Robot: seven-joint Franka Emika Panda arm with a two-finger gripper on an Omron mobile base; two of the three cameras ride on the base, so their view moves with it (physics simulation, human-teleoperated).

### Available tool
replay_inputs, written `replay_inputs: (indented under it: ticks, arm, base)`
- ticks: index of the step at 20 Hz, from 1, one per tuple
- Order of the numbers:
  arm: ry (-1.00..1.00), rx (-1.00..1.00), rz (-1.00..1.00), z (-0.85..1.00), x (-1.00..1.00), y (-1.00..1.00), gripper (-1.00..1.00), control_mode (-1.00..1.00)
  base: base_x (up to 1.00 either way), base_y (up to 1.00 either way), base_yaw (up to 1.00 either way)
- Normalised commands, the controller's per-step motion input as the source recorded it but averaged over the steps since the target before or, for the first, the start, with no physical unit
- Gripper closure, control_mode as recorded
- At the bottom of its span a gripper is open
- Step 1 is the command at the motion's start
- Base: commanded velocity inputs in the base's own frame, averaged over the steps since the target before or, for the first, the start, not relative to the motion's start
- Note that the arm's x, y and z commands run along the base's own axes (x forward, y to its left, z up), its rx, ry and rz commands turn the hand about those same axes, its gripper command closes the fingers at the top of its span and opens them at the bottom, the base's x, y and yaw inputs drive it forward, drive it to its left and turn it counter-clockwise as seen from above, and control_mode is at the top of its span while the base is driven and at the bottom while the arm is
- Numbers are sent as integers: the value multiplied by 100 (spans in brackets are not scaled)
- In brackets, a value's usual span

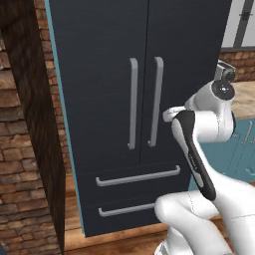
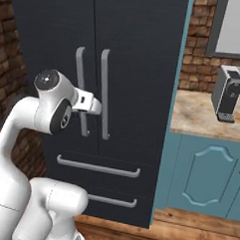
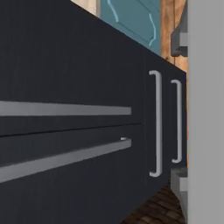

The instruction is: Take the cupcakes from the fridge and place them on the empty tray on the dining counter.

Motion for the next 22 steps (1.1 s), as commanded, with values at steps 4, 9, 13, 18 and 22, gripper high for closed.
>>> replay_inputs:
  ticks: [4, 9, 13, 18, 22]
  arm:
    - [0, 0, 1, -35, 100, 0, -100, -100]
    - [0, 0, 3, -28, 94, 0, -100, -100]
    - [0, 0, 0, -18, 74, 0, -100, -100]
    - [0, 0, 0, -12, 71, 0, -100, -100]
    - [0, 0, 0, -15, 64, -2, -100, -100]
  base:
    - [0, 0, 0]
    - [0, 0, 0]
    - [0, 0, 0]
    - [0, 0, 0]
    - [0, 0, 0]
